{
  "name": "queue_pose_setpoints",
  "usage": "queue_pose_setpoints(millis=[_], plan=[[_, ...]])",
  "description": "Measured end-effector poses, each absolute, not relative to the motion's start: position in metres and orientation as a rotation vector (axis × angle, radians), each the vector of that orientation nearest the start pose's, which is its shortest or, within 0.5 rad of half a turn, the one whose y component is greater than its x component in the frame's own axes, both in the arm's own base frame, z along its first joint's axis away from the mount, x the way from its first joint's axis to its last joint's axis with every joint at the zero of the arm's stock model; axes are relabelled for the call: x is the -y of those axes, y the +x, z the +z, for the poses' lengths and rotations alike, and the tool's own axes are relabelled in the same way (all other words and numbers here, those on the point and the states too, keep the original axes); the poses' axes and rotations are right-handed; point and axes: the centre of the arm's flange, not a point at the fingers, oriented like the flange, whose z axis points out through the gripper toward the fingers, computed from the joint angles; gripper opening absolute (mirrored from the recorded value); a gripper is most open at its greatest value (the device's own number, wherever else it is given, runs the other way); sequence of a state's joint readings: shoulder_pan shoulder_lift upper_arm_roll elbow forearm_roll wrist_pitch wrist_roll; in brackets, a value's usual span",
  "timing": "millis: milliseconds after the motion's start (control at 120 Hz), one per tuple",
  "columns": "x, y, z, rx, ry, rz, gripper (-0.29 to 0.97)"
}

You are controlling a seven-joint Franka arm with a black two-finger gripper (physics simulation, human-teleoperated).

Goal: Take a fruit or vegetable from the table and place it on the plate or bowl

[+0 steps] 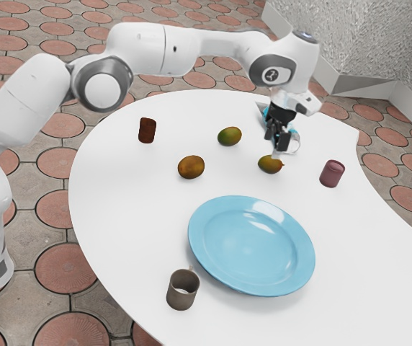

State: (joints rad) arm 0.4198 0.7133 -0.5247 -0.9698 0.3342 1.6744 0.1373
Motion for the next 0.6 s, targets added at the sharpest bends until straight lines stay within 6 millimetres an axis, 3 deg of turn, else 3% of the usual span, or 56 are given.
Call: queue_pose_setpoints(millis=[250, 600], plan=[[-0.102, 0.749, 0.454, -0.221, -3.158, -0.091, 0.68], [-0.102, 0.754, 0.452, -0.233, -3.161, -0.124, 0.68]])
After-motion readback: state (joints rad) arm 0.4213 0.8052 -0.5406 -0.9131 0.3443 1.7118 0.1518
